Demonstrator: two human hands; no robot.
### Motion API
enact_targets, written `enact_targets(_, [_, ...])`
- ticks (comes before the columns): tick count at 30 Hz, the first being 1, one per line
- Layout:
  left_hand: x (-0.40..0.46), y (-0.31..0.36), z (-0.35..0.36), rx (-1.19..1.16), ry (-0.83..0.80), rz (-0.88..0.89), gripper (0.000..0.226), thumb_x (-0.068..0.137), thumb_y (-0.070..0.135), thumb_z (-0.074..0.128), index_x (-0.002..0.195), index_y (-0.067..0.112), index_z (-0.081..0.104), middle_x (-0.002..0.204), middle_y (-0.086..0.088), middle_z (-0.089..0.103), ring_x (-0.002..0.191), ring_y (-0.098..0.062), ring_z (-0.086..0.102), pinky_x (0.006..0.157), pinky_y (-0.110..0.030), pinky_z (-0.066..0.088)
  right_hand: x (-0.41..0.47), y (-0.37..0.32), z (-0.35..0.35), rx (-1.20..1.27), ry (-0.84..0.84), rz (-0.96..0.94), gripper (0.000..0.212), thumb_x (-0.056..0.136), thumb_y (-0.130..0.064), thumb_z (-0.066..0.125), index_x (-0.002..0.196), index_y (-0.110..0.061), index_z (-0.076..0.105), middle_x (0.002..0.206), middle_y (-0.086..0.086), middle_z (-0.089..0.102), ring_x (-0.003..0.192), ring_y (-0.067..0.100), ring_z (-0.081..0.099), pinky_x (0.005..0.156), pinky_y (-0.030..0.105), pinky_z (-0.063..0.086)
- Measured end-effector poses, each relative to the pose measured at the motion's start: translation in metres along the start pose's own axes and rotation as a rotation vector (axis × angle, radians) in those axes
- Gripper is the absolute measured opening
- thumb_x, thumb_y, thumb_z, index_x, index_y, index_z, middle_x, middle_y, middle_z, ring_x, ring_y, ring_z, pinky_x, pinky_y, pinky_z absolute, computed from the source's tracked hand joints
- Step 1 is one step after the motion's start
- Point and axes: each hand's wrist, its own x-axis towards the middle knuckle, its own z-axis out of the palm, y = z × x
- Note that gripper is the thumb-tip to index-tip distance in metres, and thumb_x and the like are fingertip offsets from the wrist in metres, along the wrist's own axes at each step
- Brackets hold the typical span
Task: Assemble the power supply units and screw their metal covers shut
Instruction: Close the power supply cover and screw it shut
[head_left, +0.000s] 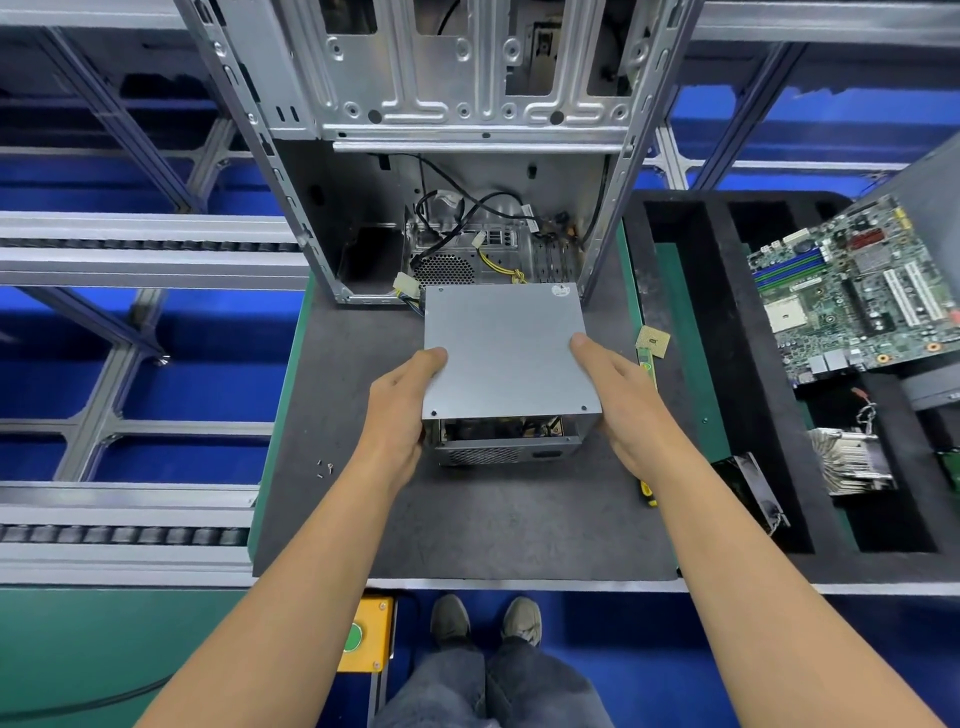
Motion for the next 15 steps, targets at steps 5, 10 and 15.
enact_targets(5, [0.002,-0.001,0.0,0.003,-0.013,0.003,0.018,0.076,0.041,0.065,0.078,0.032,0.08,0.094,0.001,0.077,0.083,-0.013,0.073,0.067,-0.027,0.054,-0.001,-0.003,-0.002,-0.027,-0.027,-0.009,0.079,0.076,-0.074,0.058,0.136,-0.022,0.059,0.135,-0.018,0.06,0.13,0.002,0.049,0.118,0.039,0.03])
enact_targets(10, [0.004,-0.001,0.0,0.014,-0.022,0.006,0.022,0.066,0.046,0.068,0.078,0.032,0.08,0.098,0.0,0.077,0.088,-0.014,0.072,0.082,-0.035,0.052,0.004,-0.003,-0.006,-0.061,-0.046,-0.017,0.086,0.072,-0.074,0.06,0.128,-0.009,0.065,0.134,-0.005,0.064,0.127,0.014,0.057,0.117,0.041,0.033])
enact_targets(15, [0.004,-0.003,0.001,0.016,-0.011,0.001,0.029,0.062,0.05,0.069,0.08,0.031,0.08,0.098,0.0,0.077,0.089,-0.014,0.072,0.088,-0.039,0.053,0.011,-0.001,-0.009,-0.063,-0.014,0.003,0.099,0.071,-0.072,0.063,0.118,0.015,0.053,0.119,0.023,0.064,0.114,0.035,0.063,0.113,0.05,0.038])
